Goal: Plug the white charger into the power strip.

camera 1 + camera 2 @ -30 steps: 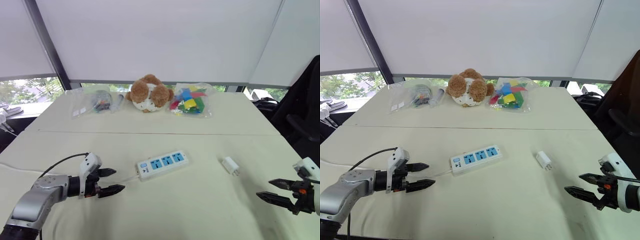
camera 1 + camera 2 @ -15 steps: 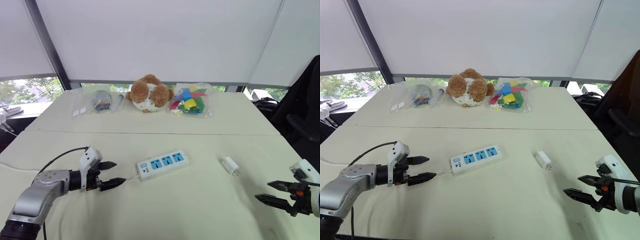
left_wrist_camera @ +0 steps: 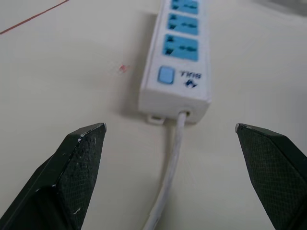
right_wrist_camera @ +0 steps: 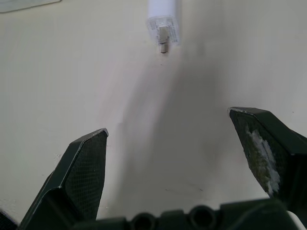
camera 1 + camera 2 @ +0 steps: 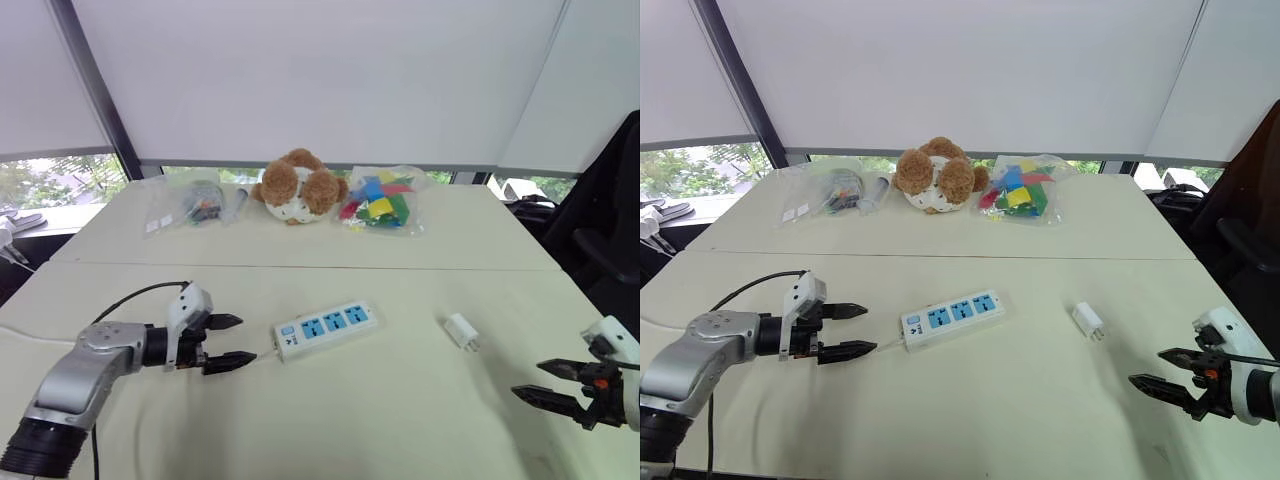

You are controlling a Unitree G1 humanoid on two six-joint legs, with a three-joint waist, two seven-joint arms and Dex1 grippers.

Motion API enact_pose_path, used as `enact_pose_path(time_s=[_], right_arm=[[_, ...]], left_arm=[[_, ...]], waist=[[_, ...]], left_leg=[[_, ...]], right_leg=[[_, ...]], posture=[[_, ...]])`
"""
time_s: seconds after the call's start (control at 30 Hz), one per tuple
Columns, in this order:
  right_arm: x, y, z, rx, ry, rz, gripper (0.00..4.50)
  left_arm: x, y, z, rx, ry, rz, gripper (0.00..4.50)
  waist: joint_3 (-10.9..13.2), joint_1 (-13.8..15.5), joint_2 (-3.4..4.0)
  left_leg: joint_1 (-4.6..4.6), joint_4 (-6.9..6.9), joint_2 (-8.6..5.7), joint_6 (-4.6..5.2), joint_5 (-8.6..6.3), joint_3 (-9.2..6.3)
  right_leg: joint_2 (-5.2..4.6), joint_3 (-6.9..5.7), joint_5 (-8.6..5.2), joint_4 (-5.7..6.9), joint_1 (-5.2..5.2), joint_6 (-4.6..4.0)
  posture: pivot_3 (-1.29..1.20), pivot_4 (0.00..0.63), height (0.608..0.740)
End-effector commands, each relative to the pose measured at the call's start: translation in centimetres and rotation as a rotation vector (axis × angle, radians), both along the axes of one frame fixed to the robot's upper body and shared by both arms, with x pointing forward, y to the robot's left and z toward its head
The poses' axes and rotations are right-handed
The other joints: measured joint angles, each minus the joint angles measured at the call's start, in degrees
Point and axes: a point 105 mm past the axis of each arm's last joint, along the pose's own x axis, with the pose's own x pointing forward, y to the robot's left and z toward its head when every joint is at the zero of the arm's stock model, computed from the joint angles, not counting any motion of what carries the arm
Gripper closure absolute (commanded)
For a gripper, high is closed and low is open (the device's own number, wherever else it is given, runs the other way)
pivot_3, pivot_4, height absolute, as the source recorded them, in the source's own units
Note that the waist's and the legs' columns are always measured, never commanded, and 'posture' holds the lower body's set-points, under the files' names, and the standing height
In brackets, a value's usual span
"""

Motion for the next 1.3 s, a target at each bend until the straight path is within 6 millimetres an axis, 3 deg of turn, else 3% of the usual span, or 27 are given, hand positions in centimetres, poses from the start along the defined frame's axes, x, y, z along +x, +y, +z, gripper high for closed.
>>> enact_pose_path(time_s=[0.03, 0.4, 0.6, 0.73, 0.77, 1.0, 1.2, 1.3], right_arm=[[-0.2, 3.4, 2.2, 0.0, 0.002, 0.152, 0.11], [-0.8, 5.6, 3.3, -0.044, 0.004, 0.221, 0.11], [-1.2, 5.9, 3.5, -0.047, 0.004, 0.226, 0.11], [-1.3, 5.9, 3.5, -0.046, 0.003, 0.224, 0.0], [-1.3, 5.9, 3.5, -0.046, 0.004, 0.224, 0.0], [-1.2, 5.5, 4.3, -0.029, -0.017, 0.212, 0.0], [0.5, 5.9, 7.1, 0.062, -0.151, 0.204, 0.0], [2.0, 5.0, 7.9, 0.052, -0.199, 0.154, 0.0]], left_arm=[[0.3, -2.2, -1.0, 0.022, -0.051, -0.11, 0.02], [4.3, -4.3, -3.8, -0.004, -0.129, -0.087, 0.02], [4.2, -5.6, -4.7, -0.042, -0.117, -0.136, 0.02], [4.1, -5.9, -4.9, -0.067, -0.124, -0.151, 1.4], [4.2, -5.8, -5.1, -0.066, -0.126, -0.153, 1.48], [4.3, -6.2, -4.9, -0.032, -0.138, -0.214, 1.46], [2.9, -6.8, -4.5, 0.043, -0.117, -0.425, 1.46], [2.1, -7.2, -4.7, 0.083, -0.109, -0.515, 1.46]], waist=[[-0.02, 0.01, 0.04], [-0.02, 0.16, -0.06], [-0.02, 0.19, -0.05], [-0.03, 0.27, -0.05], [-0.04, 0.27, -0.04], [-0.05, 0.59, -0.02], [-0.04, 0.66, -0.03], [-0.05, 0.84, -0.03]], left_leg=[[0.01, 0.01, 0.0, 0.0, 0.0, 0.0], [-0.02, 0.09, -0.01, 0.0, 0.0, -0.04], [-0.03, 0.09, -0.01, 0.01, 0.0, -0.05], [-0.03, 0.11, -0.02, 0.01, 0.0, -0.05], [-0.02, 0.11, -0.02, 0.01, 0.0, -0.06], [0.02, 0.13, -0.03, 0.01, 0.0, -0.06], [-0.01, 0.12, -0.02, 0.01, 0.0, -0.07], [-0.03, 0.11, -0.02, 0.01, 0.0, -0.08]], right_leg=[[0.0, 0.0, 0.0, 0.01, 0.01, 0.0], [0.02, -0.02, 0.01, 0.01, 0.03, 0.03], [0.02, -0.02, 0.03, 0.02, 0.03, 0.06], [0.01, -0.03, 0.03, 0.02, 0.05, 0.07], [0.01, -0.03, 0.04, 0.02, 0.05, 0.07], [0.01, -0.03, 0.04, 0.03, 0.1, 0.07], [0.02, -0.04, 0.04, 0.03, 0.06, 0.07], [0.02, -0.05, 0.04, 0.03, 0.05, 0.07]], posture=[[0.0, 0.15, 0.739], [0.0, 0.15, 0.739], [0.0, 0.15, 0.739], [0.0, 0.15, 0.739], [0.0, 0.15, 0.739], [0.0, 0.15, 0.739], [0.0, 0.15, 0.739], [0.0, 0.15, 0.739]])
